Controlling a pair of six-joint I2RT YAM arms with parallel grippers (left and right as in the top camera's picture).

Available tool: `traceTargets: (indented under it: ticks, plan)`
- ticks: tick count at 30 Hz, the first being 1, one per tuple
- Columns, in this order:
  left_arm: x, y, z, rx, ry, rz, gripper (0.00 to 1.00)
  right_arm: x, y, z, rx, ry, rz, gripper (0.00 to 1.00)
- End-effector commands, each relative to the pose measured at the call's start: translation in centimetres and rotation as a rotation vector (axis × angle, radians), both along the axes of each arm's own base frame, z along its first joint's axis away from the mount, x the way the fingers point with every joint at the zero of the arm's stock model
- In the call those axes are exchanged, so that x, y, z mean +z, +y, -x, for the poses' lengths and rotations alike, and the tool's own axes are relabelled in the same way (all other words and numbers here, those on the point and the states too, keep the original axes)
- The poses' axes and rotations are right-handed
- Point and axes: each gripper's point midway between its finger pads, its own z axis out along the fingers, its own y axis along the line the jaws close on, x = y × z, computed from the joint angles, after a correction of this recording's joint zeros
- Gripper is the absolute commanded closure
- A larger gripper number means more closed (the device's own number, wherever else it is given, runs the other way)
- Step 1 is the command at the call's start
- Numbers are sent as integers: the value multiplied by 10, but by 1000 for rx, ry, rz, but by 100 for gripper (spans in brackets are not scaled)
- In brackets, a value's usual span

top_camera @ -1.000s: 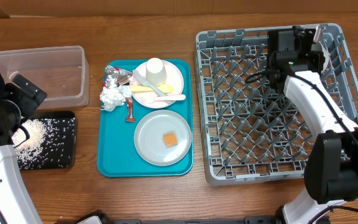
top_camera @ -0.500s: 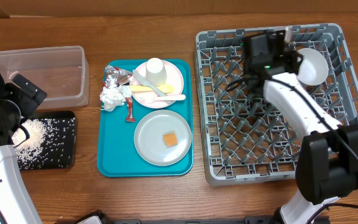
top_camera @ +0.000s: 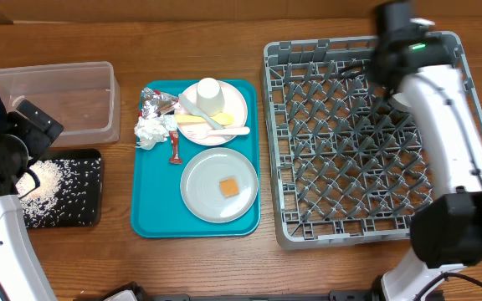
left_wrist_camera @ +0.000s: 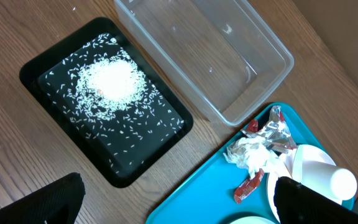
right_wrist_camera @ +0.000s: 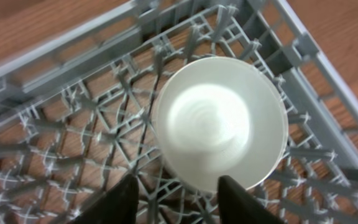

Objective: Sort waste into correct bins and load items into the dishwasher rack
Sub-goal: 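Lower the bowl into the rack's back-right corner and open the right gripper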

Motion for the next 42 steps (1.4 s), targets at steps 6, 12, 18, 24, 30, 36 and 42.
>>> traceTargets:
  ticks: [6, 12, 18, 24, 30, 36, 42]
  plan:
    - [5, 0, -2, 5, -21, 8, 0, -35, 4, 0, 32, 39, -397, 96]
    - [5, 0, -3, 5, -21, 8, 0, -82, 21, 3, 50, 133, -454, 96]
    - [5, 0, -3, 5, -22, 7, 0, -100, 29, 6, 53, 183, -465, 96]
    - [5, 0, -3, 5, -22, 7, 0, -84, 24, -2, 60, 119, -434, 96]
    - [6, 1, -4, 5, -28, 4, 0, -50, 20, -6, 71, 19, -423, 96]
    - [6, 2, -6, 5, -32, 3, 0, -42, 11, -17, 60, -39, -417, 96]
    - [3, 3, -9, 5, -25, 6, 0, -38, -21, -18, -67, -74, -321, 96]
